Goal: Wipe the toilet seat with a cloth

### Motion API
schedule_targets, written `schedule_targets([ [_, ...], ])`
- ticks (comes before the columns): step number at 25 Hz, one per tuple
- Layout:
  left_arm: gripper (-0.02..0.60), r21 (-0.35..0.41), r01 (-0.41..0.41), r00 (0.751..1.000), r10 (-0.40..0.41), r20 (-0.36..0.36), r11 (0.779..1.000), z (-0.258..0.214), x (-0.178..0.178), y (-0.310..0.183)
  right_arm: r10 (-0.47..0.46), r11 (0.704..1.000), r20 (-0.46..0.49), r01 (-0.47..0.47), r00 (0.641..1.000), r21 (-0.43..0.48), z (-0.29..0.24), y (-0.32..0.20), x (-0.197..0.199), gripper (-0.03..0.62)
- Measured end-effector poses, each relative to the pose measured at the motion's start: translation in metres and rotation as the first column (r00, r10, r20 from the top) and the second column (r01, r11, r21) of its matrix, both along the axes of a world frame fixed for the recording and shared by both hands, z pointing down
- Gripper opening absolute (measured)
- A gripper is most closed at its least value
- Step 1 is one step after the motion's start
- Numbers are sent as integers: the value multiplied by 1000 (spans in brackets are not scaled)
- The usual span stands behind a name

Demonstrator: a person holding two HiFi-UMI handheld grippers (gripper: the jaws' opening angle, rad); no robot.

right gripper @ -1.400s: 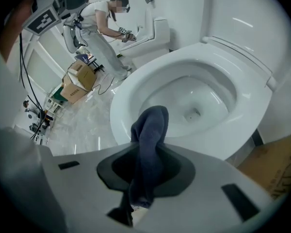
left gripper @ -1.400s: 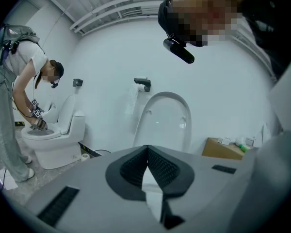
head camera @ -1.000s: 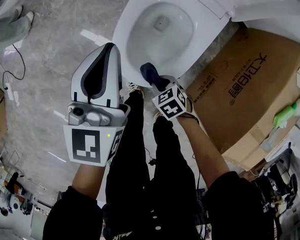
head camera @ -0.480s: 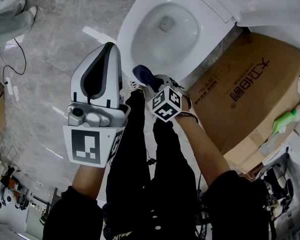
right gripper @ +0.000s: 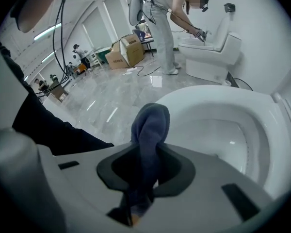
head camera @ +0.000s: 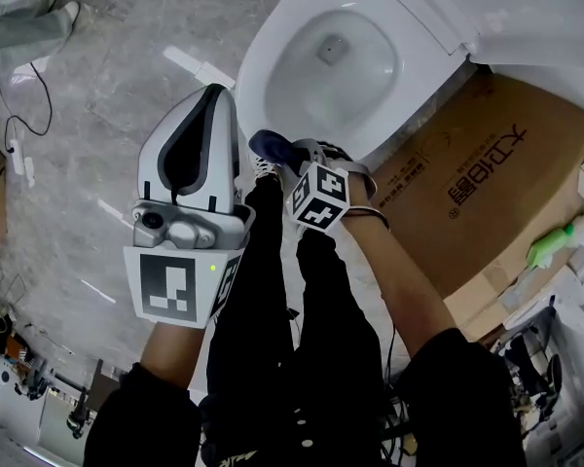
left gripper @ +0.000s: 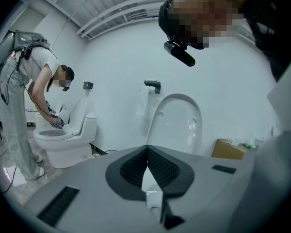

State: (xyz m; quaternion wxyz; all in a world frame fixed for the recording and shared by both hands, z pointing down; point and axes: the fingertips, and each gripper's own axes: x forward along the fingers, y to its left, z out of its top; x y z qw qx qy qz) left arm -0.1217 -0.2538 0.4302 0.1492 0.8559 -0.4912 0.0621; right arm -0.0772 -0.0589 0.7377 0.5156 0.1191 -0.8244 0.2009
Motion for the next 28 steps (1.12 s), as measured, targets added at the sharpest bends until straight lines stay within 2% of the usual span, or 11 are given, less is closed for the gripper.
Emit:
schedule_targets([
  [6, 11, -6, 16, 1000, -16, 3, 1000, 2, -9, 0, -107, 994, 17, 107, 994, -35, 1, -9, -12, 81],
  [14, 11, -14, 37, 999, -36, 10, 999, 6, -23, -4, -170, 984, 35, 171, 985, -41, 0, -31, -30, 83],
  [21, 11, -23, 47, 999, -47, 7, 999, 9, -32, -7, -188, 980, 51, 191, 981, -63, -1, -44, -37, 87],
  [28, 11, -29, 50, 999, -50, 7, 998, 13, -36, -11, -183, 982, 51, 185, 982, -47, 0, -66, -42, 86],
])
